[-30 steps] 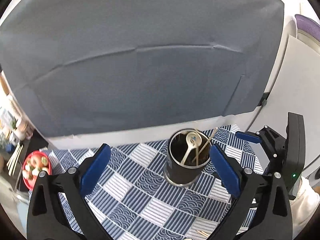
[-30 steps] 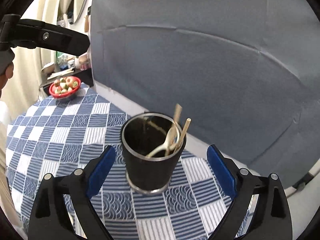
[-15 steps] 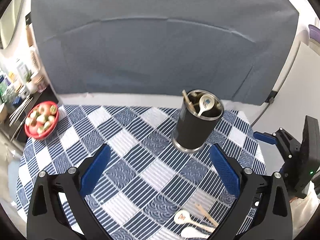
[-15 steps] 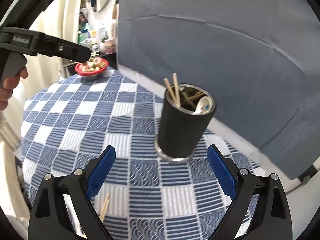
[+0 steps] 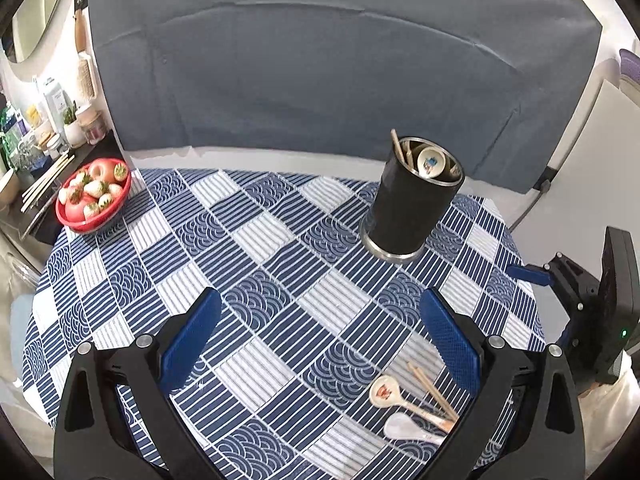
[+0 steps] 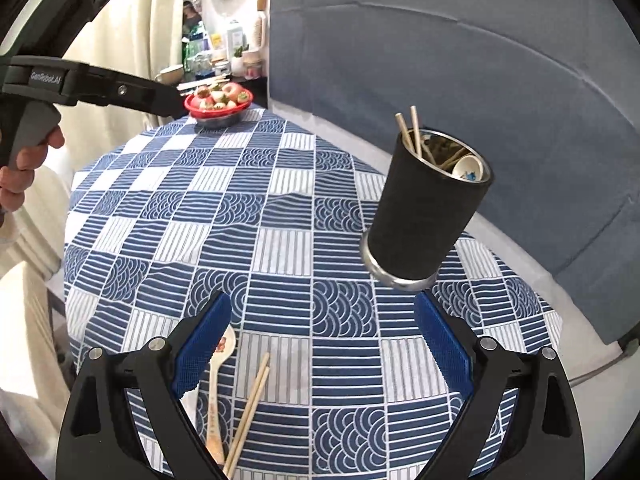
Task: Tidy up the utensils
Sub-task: 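Withdraw both tools and move the right tool toward the remaining spoons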
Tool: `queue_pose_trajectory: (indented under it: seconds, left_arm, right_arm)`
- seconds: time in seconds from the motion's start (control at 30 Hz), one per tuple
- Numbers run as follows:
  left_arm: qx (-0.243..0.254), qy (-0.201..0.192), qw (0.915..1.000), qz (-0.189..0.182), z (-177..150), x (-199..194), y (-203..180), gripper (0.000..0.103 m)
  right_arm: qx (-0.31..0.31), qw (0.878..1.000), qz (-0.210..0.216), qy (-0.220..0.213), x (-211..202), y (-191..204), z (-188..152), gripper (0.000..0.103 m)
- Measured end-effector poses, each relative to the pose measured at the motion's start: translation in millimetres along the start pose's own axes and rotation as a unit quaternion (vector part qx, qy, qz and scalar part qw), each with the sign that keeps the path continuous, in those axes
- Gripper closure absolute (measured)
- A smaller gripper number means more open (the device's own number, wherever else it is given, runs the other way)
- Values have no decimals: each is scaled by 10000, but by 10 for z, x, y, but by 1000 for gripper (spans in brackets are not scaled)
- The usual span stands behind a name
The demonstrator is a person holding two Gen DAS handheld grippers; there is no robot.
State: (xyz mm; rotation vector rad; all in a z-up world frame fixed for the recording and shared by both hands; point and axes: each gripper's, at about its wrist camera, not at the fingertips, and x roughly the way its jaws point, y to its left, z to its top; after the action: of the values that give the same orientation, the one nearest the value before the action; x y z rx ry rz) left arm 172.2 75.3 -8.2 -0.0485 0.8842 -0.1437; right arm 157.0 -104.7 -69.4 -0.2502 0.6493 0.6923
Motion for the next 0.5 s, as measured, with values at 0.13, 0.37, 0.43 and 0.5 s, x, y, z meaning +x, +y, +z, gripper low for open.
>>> queue_pose_trajectory:
  seconds: [0.13,0.37,0.43,0.5]
  left_arm:
    - [52,124,9998,146,-127,35,101,6]
    - [-174,262,9985,453,-308,45,183,6]
    - [-329,274,9973,590,-377,34,156,6]
    - [-462,258,9963,672,-445,16,114,6]
  right_arm:
    - [-155,9996,235,24,63,73,-14,15]
    - [-593,9957,703,130,213,152,-19,16]
    - [-753,9924,948,198,274,153,-25,16]
    - [-953,9882,1171,264,333,151,-27,17]
